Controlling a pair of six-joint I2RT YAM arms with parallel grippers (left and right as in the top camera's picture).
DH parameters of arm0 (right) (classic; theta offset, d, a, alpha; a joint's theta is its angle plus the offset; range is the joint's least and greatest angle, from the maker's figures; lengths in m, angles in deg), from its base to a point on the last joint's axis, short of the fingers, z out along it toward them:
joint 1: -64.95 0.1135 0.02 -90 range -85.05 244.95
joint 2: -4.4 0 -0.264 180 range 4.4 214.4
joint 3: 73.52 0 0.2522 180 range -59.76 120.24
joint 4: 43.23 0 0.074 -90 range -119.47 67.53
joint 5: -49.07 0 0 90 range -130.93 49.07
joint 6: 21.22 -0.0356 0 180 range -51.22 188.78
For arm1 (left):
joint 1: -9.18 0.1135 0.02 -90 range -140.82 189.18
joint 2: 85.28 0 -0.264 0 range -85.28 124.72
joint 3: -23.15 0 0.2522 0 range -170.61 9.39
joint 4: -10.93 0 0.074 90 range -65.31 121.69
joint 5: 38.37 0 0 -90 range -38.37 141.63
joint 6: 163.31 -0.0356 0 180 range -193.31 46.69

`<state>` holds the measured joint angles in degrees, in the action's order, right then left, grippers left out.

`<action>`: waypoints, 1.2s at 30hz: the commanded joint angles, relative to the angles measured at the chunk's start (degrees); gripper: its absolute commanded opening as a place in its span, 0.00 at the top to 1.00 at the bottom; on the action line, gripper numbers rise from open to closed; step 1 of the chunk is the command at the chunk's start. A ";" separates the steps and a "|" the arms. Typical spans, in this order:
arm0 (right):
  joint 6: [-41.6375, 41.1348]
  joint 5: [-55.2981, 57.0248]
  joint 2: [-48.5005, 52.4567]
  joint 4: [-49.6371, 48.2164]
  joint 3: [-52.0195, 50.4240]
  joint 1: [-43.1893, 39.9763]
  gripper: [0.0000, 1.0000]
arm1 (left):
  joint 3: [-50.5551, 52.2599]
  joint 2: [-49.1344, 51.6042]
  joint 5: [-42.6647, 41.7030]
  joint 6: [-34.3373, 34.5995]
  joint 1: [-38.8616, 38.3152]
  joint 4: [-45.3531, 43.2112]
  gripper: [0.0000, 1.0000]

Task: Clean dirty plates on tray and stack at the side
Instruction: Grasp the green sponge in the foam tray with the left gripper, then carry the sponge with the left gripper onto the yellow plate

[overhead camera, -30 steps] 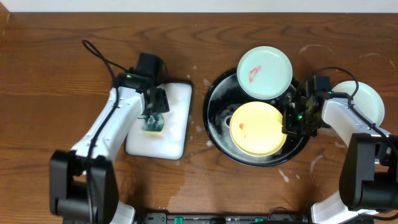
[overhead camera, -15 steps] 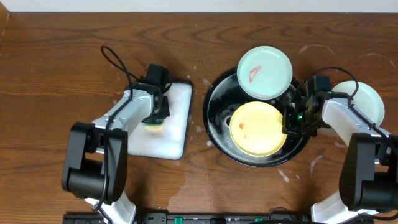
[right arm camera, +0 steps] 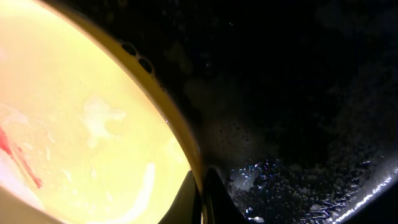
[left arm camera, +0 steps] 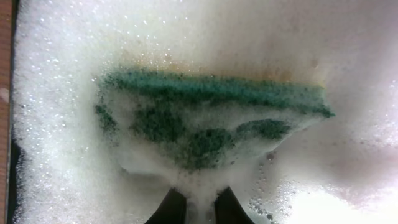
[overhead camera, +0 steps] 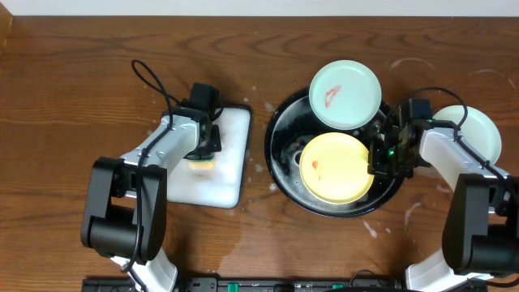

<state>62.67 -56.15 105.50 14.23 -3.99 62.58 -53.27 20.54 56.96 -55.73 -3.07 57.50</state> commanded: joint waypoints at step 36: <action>-1.14 4.22 0.70 0.66 -0.48 0.22 0.99 | 3.41 -6.64 -3.41 0.26 -0.09 6.62 0.92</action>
<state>62.67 -56.15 105.50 14.28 -3.97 62.58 -46.97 15.10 56.04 -55.33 -2.85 60.83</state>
